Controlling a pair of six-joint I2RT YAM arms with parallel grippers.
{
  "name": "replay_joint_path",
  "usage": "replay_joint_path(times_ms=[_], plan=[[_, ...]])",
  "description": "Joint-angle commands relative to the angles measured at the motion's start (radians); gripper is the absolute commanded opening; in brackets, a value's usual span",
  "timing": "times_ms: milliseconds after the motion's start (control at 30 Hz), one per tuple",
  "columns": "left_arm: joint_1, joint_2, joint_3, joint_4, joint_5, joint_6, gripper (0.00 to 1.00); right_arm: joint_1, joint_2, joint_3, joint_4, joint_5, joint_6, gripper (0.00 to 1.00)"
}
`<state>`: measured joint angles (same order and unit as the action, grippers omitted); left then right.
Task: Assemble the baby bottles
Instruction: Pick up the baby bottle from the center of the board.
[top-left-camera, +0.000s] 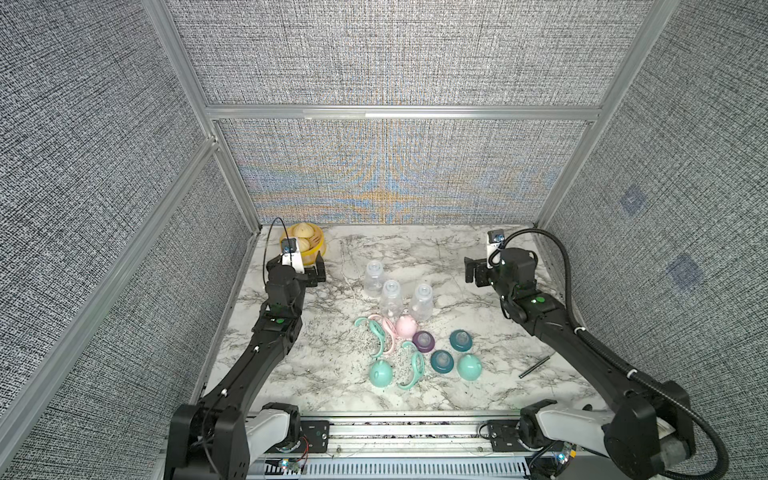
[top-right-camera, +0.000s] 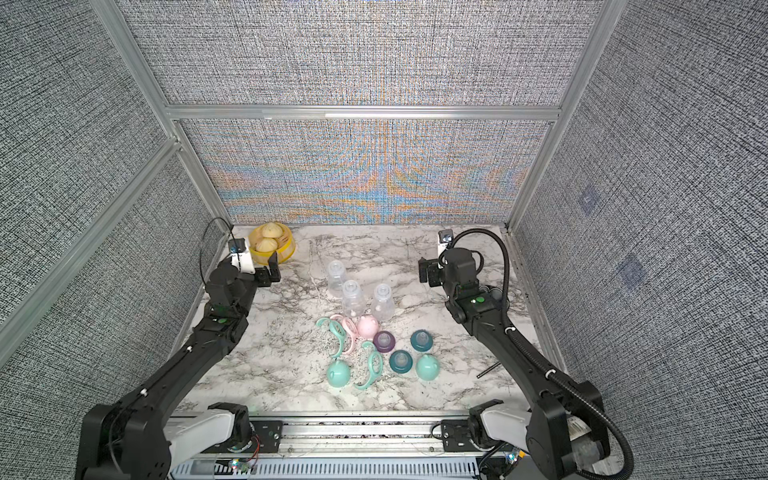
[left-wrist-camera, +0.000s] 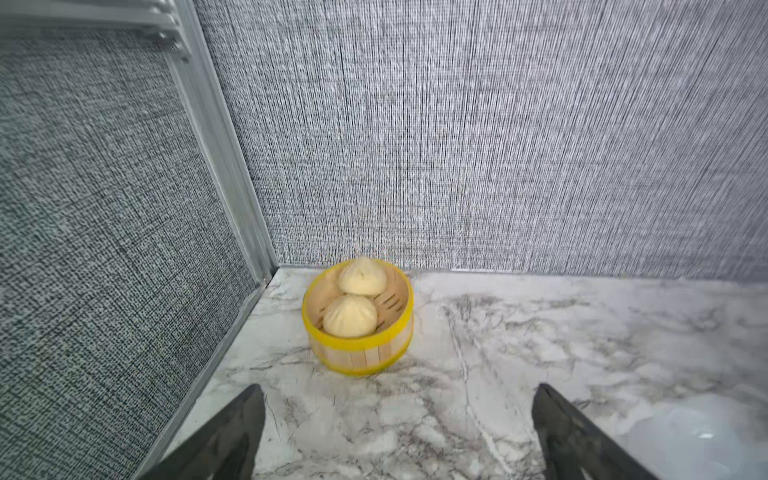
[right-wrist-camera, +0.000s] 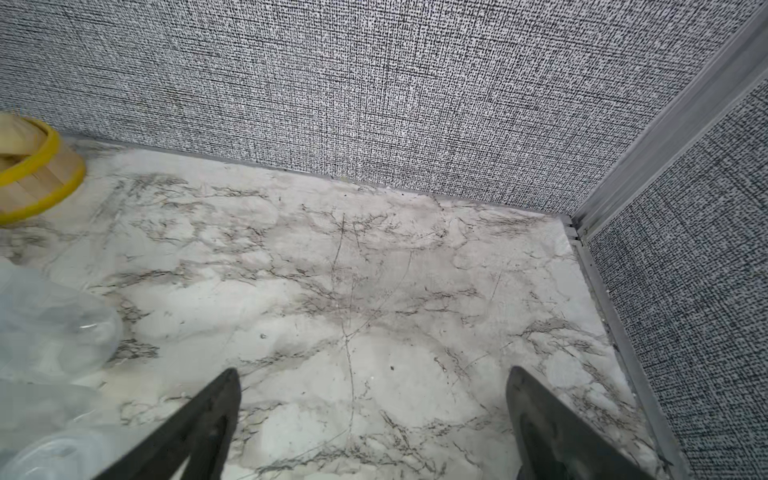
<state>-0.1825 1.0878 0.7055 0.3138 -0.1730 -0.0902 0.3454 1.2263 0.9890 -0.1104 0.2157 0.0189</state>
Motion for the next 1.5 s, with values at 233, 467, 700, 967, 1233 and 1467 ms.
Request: replay_joint_path(times_ms=[233,467,700,967,1233,1467], plan=[[-0.034,-0.074,0.267,-0.62,0.435,-0.13,1.0,0.155,0.074,0.323,-0.591,-0.257,0.08,0.99],[-0.067,-0.076,0.271,-0.612,0.683,-0.118,1.0,0.248,0.171,0.385,-0.653,-0.299,0.078,0.99],[-0.179,-0.077,0.194,-0.473,0.609,-0.183,1.0,0.291,0.312,0.408,-0.625,-0.296,0.072,0.94],[-0.303,-0.054,0.117,-0.44,0.498,-0.098,0.98,0.305,0.401,0.384,-0.57,-0.241,0.068,0.88],[-0.373,-0.047,0.034,-0.346,0.467,-0.066,0.98,0.302,0.47,0.385,-0.519,-0.211,0.061,0.87],[-0.391,-0.047,0.009,-0.314,0.494,-0.04,0.98,0.294,0.517,0.383,-0.477,-0.193,0.062,0.82]])
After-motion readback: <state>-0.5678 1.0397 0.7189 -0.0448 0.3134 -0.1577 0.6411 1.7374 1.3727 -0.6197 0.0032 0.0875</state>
